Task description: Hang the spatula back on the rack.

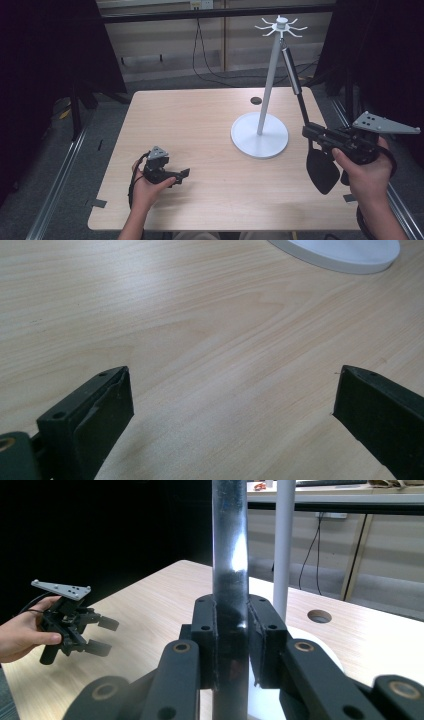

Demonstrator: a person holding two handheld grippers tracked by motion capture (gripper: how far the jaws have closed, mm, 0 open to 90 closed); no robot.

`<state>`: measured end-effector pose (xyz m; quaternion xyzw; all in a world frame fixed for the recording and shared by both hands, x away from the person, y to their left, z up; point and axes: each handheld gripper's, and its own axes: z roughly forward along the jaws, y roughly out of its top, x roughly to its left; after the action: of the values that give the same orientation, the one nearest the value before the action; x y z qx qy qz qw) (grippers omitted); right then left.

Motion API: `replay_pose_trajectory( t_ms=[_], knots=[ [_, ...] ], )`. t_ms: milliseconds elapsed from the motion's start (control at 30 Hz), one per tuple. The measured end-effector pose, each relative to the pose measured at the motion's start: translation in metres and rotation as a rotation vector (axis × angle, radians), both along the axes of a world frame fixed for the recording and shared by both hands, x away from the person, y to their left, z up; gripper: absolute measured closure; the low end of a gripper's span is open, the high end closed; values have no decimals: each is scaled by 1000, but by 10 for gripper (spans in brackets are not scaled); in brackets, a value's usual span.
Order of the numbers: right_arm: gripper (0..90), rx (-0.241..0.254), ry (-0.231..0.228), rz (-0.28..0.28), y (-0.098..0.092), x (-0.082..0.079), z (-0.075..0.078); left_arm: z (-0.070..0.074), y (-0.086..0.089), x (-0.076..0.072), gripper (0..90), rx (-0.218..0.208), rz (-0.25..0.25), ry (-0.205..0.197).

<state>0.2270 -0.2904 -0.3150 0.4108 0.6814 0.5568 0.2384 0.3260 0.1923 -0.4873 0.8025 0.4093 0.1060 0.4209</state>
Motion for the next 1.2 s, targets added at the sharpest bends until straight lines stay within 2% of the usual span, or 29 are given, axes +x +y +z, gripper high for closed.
replay_pose_trajectory(
  t_ms=[133, 667, 1200],
  knots=[
    [761, 8, 1, -11, -2, 2, -2, 0, -1, 0, 24, -3, -2, 0],
    [760, -24, 22, -44, 6, 21, -10, 1, 1, 0, 24, -7, 4, -1],
    [758, -35, 51, -44, 18, 37, -22, 0, 2, 1, 24, -9, 5, -1]
  ],
)
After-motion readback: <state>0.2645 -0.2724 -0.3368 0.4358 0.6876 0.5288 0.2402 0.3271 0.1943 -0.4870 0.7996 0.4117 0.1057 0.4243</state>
